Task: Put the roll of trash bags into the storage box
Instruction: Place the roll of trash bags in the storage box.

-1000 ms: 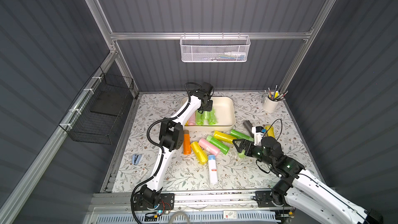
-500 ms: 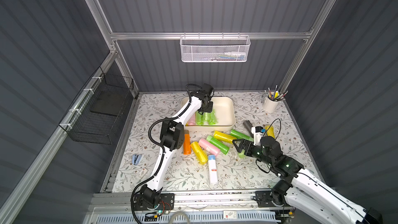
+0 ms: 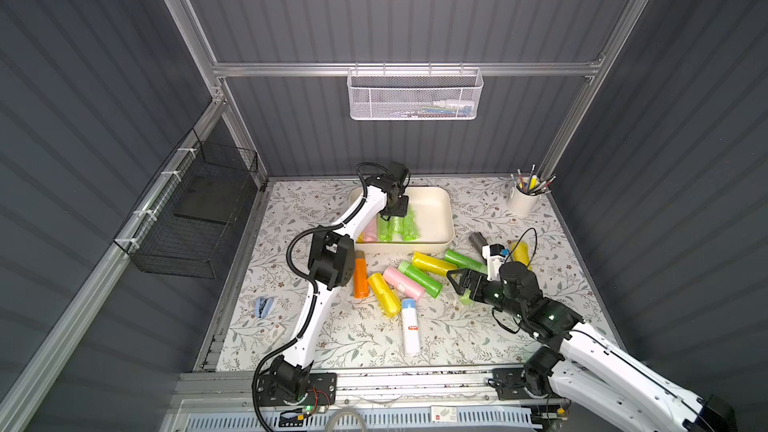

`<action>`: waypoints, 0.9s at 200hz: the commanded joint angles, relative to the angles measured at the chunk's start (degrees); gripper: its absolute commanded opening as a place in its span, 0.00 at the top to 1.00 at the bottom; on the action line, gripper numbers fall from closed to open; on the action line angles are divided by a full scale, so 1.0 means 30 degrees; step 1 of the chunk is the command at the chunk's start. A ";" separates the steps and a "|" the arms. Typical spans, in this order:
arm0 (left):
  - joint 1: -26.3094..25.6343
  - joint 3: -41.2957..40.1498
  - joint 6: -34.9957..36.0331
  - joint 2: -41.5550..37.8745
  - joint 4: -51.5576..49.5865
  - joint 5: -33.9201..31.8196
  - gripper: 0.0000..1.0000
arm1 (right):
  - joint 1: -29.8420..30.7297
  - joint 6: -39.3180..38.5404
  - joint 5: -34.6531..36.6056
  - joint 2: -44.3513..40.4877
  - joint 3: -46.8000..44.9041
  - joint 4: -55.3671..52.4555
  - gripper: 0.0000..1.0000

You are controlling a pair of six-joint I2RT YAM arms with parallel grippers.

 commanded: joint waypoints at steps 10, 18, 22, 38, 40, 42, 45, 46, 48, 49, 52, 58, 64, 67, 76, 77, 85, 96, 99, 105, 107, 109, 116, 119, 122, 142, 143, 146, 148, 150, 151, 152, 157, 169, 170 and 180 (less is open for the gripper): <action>0.0228 0.0091 -0.0132 0.0525 0.0634 0.0509 0.57 | -0.0087 0.0039 -0.0022 0.0080 0.0119 0.0383 0.01; 0.0288 0.0115 -0.0213 0.0598 0.0685 0.0618 0.57 | -0.0095 0.0041 -0.0002 0.0090 0.0102 0.0412 0.01; 0.0294 0.0132 -0.0255 0.0643 0.0730 0.0660 0.57 | -0.0110 0.0041 -0.0025 0.0109 0.0092 0.0415 0.01; 0.0347 0.0114 -0.0346 0.0794 0.0824 0.0807 0.57 | -0.0123 -0.0021 -0.0068 0.0152 0.0141 0.0421 0.01; 0.0347 0.0124 -0.0357 0.0834 0.0833 0.0810 0.57 | -0.0133 -0.0018 -0.0054 0.0156 0.0145 0.0421 0.01; 0.0362 0.0112 -0.0360 0.0851 0.0835 0.0811 0.57 | -0.0143 -0.0017 -0.0058 0.0171 0.0146 0.0414 0.01; 0.0374 0.0130 -0.0361 0.0885 0.0805 0.0811 0.56 | -0.0131 -0.0039 -0.0068 0.0167 0.0146 0.0412 0.01; 0.0375 0.0119 -0.0361 0.0900 0.0801 0.0796 0.56 | -0.0124 -0.0043 -0.0068 0.0167 0.0146 0.0411 0.01; 0.0376 0.0125 -0.0353 0.0912 0.0798 0.0800 0.56 | -0.0140 -0.0060 -0.0062 0.0181 0.0161 0.0411 0.01; 0.0376 0.0131 -0.0357 0.0928 0.0797 0.0806 0.56 | -0.0129 -0.0053 -0.0051 0.0174 0.0139 0.0411 0.01; 0.0376 0.0121 -0.0360 0.0939 0.0782 0.0810 0.55 | -0.0155 -0.0055 -0.0063 0.0182 0.0134 0.0411 0.01; 0.0402 0.0093 -0.0359 0.0959 0.0758 0.0811 0.53 | -0.0165 -0.0047 -0.0070 0.0172 0.0139 0.0411 0.01; 0.0405 0.0051 -0.0363 0.0991 0.0742 0.0811 0.52 | -0.0174 -0.0018 -0.0073 0.0198 0.0103 0.0437 0.01; 0.0420 0.0034 -0.0361 0.0980 0.0739 0.0811 0.52 | -0.0164 -0.0017 -0.0066 0.0233 0.0097 0.0425 0.01; 0.0435 -0.0037 -0.0306 0.0972 0.0667 0.0853 0.51 | -0.0195 0.0010 -0.0068 0.0257 0.0089 0.0430 0.01; 0.0435 -0.0038 -0.0290 0.0958 0.0644 0.0861 0.51 | -0.0200 -0.0003 -0.0054 0.0256 0.0103 0.0420 0.01; 0.0449 0.0017 -0.0217 0.0922 0.0496 0.0819 0.49 | -0.0199 0.0034 -0.0087 0.0352 0.0094 0.0419 0.01; 0.0464 -0.0032 -0.0085 0.0759 0.0388 0.0605 0.46 | -0.0211 0.0006 -0.0158 0.0426 0.0136 0.0481 0.01; 0.0464 -0.0067 -0.0070 0.0713 0.0387 0.0558 0.46 | -0.0213 0.0011 -0.0205 0.0466 0.0137 0.0501 0.01; 0.0464 -0.0146 -0.0024 0.0600 0.0423 0.0477 0.44 | -0.0242 -0.0031 -0.0236 0.0514 0.0123 0.0527 0.01; 0.0464 -0.0168 -0.0020 0.0558 0.0425 0.0449 0.44 | -0.0251 -0.0043 -0.0221 0.0539 0.0133 0.0528 0.01; 0.0464 -0.0196 -0.0005 0.0496 0.0440 0.0442 0.43 | -0.0253 -0.0046 -0.0239 0.0567 0.0121 0.0536 0.01; 0.0464 -0.0286 0.0023 0.0369 0.0460 0.0403 0.40 | -0.0263 -0.0090 -0.0217 0.0668 0.0137 0.0523 0.01; 0.0464 -0.0312 0.0020 0.0272 0.0466 0.0401 0.38 | -0.0263 -0.0103 -0.0198 0.0694 0.0119 0.0506 0.01; 0.0464 -0.0307 0.0005 0.0209 0.0474 0.0427 0.37 | -0.0248 -0.0130 -0.0195 0.0742 0.0143 0.0485 0.01; 0.0462 -0.0550 -0.0096 -0.0290 0.0482 0.0631 0.29 | -0.0273 -0.0311 -0.0197 0.1084 0.0358 0.0357 0.01; 0.0463 -0.0558 -0.0097 -0.0332 0.0478 0.0648 0.29 | -0.0283 -0.0310 -0.0207 0.1094 0.0354 0.0369 0.01; 0.0464 -0.0584 -0.0123 -0.0409 0.0515 0.0677 0.28 | -0.0288 -0.0318 -0.0229 0.1143 0.0384 0.0355 0.01; 0.0464 -0.0622 -0.0126 -0.0478 0.0507 0.0690 0.27 | -0.0291 -0.0327 -0.0234 0.1173 0.0403 0.0368 0.01; 0.0464 -0.0661 -0.0126 -0.0546 0.0527 0.0730 0.27 | -0.0270 -0.0344 -0.0235 0.1202 0.0415 0.0356 0.01; 0.0464 -0.0687 -0.0126 -0.0577 0.0530 0.0741 0.27 | -0.0281 -0.0342 -0.0269 0.1212 0.0413 0.0355 0.01; 0.0464 -0.0700 -0.0126 -0.0607 0.0532 0.0747 0.26 | -0.0287 -0.0355 -0.0272 0.1216 0.0426 0.0354 0.01; 0.0464 -0.0783 -0.0159 -0.0796 0.0580 0.0752 0.24 | -0.0278 -0.0393 -0.0252 0.1275 0.0464 0.0355 0.01; 0.0464 -0.0976 -0.0213 -0.1241 0.0683 0.0824 0.24 | -0.0292 -0.0482 -0.0141 0.1367 0.0541 0.0267 0.01; 0.0464 -0.0991 -0.0214 -0.1276 0.0696 0.0832 0.25 | -0.0292 -0.0484 -0.0134 0.1382 0.0534 0.0266 0.01; 0.0464 -0.1118 -0.0185 -0.1665 0.0740 0.0884 0.25 | -0.0292 -0.0572 0.0031 0.1397 0.0514 0.0240 0.01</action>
